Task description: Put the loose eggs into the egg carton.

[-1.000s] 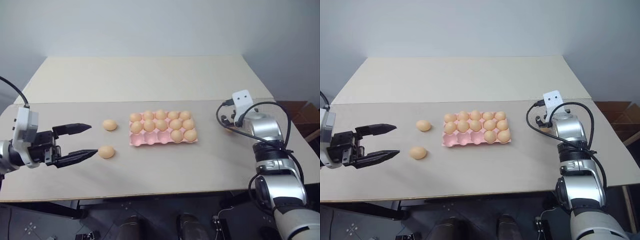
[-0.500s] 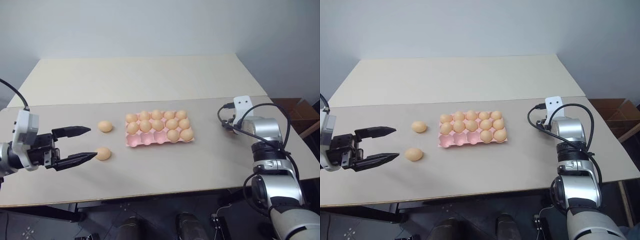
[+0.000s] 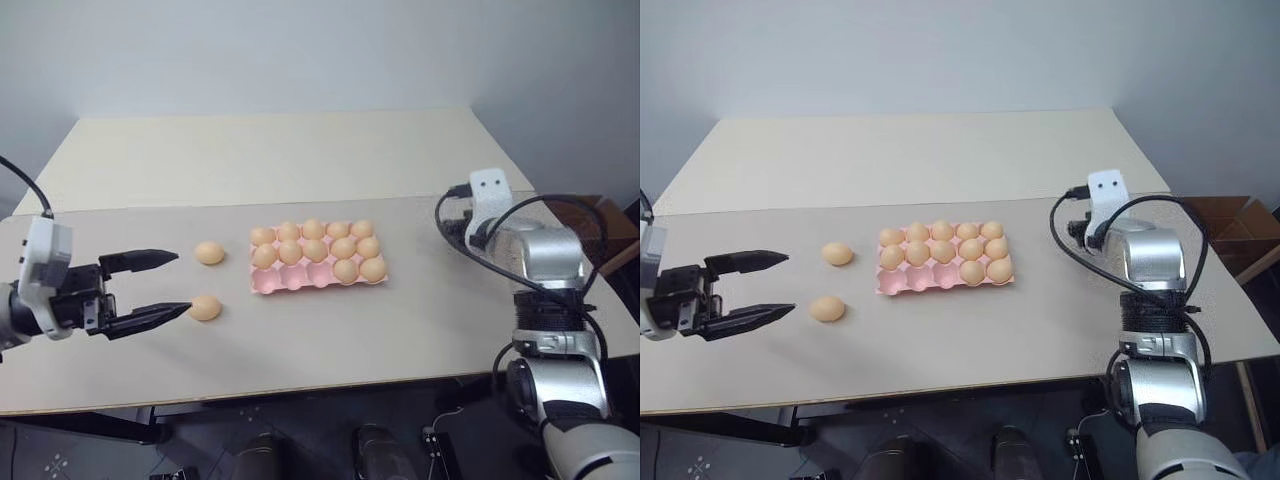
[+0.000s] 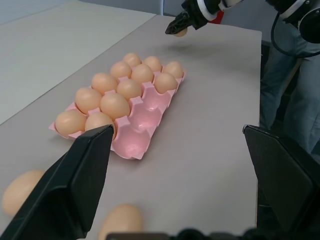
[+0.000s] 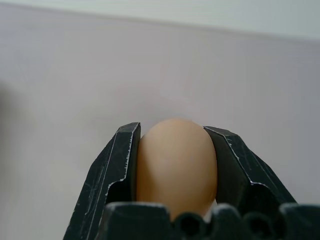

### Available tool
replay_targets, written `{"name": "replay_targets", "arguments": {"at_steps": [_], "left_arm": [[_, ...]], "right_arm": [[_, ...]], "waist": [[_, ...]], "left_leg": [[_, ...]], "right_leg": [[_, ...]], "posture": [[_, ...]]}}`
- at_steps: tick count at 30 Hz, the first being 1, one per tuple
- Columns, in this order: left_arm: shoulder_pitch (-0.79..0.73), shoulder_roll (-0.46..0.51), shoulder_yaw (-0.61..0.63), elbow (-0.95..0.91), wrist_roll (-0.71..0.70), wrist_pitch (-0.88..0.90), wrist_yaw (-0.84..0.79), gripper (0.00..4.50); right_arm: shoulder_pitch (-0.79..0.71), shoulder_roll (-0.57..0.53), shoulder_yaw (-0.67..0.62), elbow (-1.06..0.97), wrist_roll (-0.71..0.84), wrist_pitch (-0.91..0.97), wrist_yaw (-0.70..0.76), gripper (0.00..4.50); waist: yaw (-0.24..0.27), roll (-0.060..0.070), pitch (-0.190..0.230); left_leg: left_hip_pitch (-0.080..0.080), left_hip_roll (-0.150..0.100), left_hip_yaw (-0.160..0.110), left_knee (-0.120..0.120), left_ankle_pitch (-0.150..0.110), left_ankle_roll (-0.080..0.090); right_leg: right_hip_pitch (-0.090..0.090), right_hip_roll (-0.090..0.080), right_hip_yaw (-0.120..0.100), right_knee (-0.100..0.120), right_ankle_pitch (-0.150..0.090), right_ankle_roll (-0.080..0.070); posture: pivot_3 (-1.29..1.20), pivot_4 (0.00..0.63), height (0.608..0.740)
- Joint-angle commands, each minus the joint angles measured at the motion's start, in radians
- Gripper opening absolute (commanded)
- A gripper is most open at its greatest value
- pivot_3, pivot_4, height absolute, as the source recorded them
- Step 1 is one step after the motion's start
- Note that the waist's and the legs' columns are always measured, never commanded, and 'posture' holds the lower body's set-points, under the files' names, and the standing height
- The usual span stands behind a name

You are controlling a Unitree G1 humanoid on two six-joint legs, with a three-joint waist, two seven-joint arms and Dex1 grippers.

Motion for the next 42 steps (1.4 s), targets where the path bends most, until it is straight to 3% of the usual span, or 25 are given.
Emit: {"name": "replay_targets", "arguments": {"at_steps": [1,5,11,20,29,37,42], "left_arm": [[-0.022,0.037,0.071,0.023,-0.043,0.026,-0.022,4.5],[-0.023,0.041,0.075,0.034,-0.045,0.031,-0.035,4.5],[-0.033,0.023,0.049,0.006,-0.052,0.037,-0.016,4.5],[-0.037,0.024,0.047,-0.003,-0.057,0.046,-0.02,4.5],[-0.021,0.021,0.061,-0.008,-0.055,0.047,-0.02,4.5],[-0.022,0.018,0.056,-0.01,-0.055,0.047,-0.015,4.5],[-0.013,0.015,0.051,-0.002,-0.04,0.038,-0.02,4.5]], "right_arm": [[0.026,-0.029,0.044,-0.248,0.118,0.042,0.142,1.97],[0.062,0.026,0.124,-0.395,0.197,0.051,0.193,1.97],[0.083,0.178,0.325,-0.323,0.073,-0.056,0.056,1.97],[0.052,0.283,0.375,-0.279,0.036,-0.071,0.014,1.97],[0.079,0.251,0.413,-0.321,0.027,-0.07,0.049,1.97],[0.059,0.232,0.343,-0.416,0.077,-0.013,0.078,4.46],[0.061,0.106,0.24,-0.561,0.161,0.057,0.163,4.46]], "waist": [[0.0,0.0,0.0],[-0.001,0.0,0.0],[0.0,0.0,0.0],[0.003,0.0,0.0],[0.001,0.0,0.0],[0.001,0.0,0.0],[0.009,0.0,0.0]], "left_leg": [[0.0,0.0,0.0,0.0,0.0,0.0],[0.001,0.0,0.0,0.0,0.0,0.0],[0.001,0.0,0.0,0.001,0.0,0.0],[0.0,0.0,0.0,0.0,0.0,-0.001],[0.0,0.0,0.0,0.0,0.0,-0.001],[0.0,0.0,-0.001,0.0,0.0,-0.001],[0.0,-0.001,-0.001,0.0,0.0,-0.001]], "right_leg": [[0.0,0.0,0.0,0.0,0.0,0.0],[0.001,0.0,0.0,0.0,0.0,0.0],[0.001,0.0,0.0,0.001,0.0,0.0],[0.0,0.0,-0.001,0.0,0.0,0.0],[0.0,0.0,-0.001,0.0,0.0,0.0],[0.0,0.0,-0.001,0.0,0.0,0.0],[0.001,-0.001,-0.002,-0.001,0.0,0.0]], "posture": [[0.0,0.15,0.74],[0.0,0.15,0.74],[0.0,0.15,0.74],[0.0,0.15,0.74],[0.0,0.15,0.74],[0.0,0.15,0.74],[0.0,0.15,0.74]]}}
